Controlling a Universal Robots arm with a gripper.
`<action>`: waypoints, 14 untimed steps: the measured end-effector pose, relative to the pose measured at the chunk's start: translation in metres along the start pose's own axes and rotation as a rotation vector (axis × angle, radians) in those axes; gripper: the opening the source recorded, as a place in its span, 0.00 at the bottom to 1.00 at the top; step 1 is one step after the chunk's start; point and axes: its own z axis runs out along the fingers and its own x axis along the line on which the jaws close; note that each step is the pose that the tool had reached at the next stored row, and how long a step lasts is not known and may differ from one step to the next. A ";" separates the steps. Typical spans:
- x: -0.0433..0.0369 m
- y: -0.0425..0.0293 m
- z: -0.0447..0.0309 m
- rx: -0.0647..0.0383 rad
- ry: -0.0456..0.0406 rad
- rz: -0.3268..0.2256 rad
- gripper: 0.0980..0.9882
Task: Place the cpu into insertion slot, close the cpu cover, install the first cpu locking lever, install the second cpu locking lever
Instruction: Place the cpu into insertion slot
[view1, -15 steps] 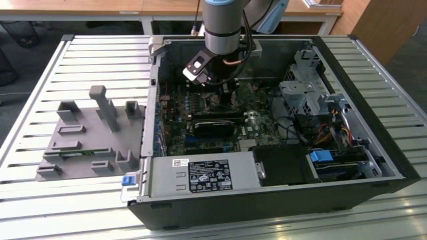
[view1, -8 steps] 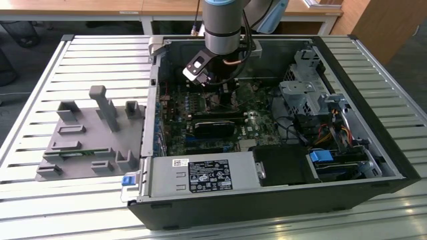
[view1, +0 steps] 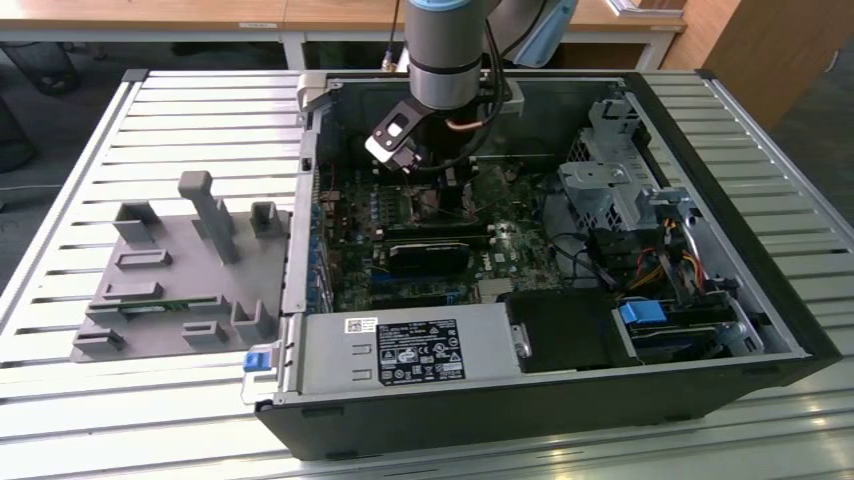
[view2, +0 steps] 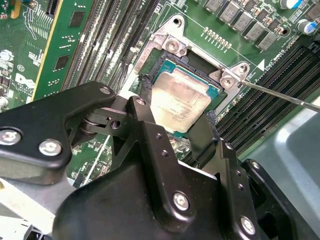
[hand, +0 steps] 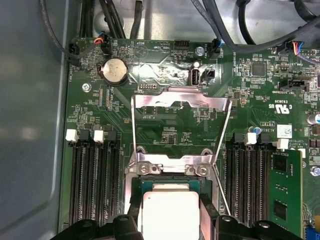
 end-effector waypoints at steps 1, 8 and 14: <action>-0.0003 0.0000 0.0000 0.000 0.0000 0.000 0.49; -0.0008 -0.0001 0.0003 0.000 -0.0002 0.000 0.49; -0.0007 -0.0001 0.0008 0.000 -0.0001 0.000 0.49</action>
